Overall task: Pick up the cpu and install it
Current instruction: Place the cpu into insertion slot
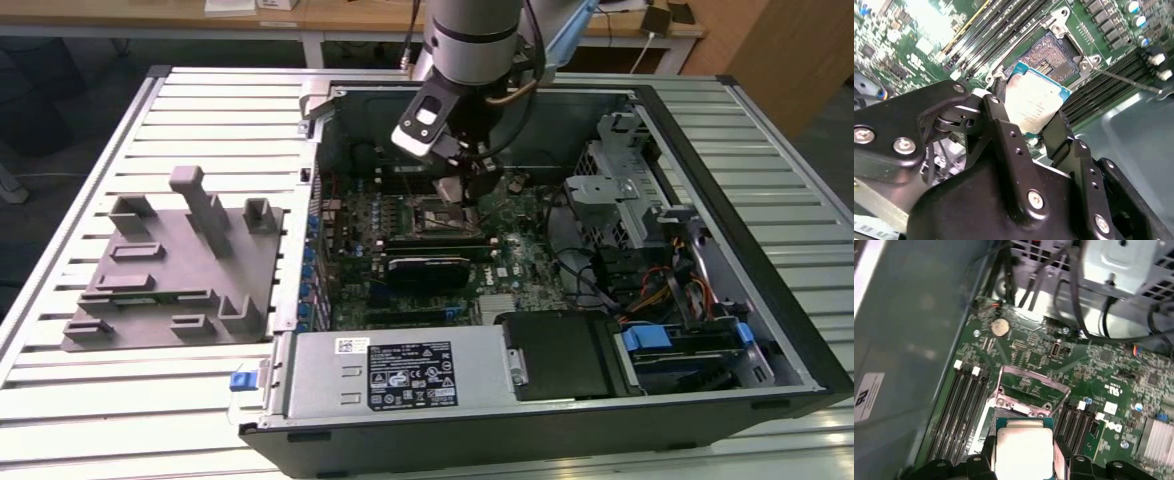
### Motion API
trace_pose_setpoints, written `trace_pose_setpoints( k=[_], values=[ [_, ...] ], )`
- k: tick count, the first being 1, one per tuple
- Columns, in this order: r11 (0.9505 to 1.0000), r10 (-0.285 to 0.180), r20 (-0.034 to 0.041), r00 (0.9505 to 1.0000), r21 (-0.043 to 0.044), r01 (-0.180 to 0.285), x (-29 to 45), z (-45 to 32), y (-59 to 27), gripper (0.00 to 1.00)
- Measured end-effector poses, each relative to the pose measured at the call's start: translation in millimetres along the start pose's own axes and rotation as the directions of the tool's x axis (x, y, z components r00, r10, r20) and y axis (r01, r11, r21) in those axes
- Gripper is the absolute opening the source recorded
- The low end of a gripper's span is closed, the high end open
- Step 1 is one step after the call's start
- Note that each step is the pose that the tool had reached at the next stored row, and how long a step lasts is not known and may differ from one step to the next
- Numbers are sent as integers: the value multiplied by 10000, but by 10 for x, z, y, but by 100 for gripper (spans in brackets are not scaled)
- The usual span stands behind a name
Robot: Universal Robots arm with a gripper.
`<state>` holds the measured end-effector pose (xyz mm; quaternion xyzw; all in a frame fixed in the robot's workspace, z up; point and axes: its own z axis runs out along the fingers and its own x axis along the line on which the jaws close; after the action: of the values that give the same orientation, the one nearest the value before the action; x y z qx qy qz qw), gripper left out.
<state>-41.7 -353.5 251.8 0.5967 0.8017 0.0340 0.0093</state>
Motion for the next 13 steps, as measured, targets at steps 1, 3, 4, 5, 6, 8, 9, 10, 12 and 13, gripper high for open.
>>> trace_pose_setpoints(
  k=[1,3,4,5,6,8,9,10,12,13],
  values=[
    [9998,184,12,9998,-4,-184,0,1,0,54],
    [9986,537,35,9985,-14,-537,0,3,0,54],
    [9974,716,48,9974,-19,-716,0,4,0,54],
    [9958,912,61,9958,-24,-912,0,7,0,54],
    [9940,1089,70,9940,-32,-1089,0,12,-1,54],
    [9907,1362,88,9906,-40,-1361,1,18,-5,54],
    [9899,1418,92,9899,-41,-1418,3,21,-14,54],
    [9897,1431,92,9897,-42,-1431,5,25,-22,54],
    [9897,1431,93,9897,-43,-1431,9,31,-35,54],
    [9897,1431,91,9897,-44,-1431,11,36,-40,54]
  ],
)
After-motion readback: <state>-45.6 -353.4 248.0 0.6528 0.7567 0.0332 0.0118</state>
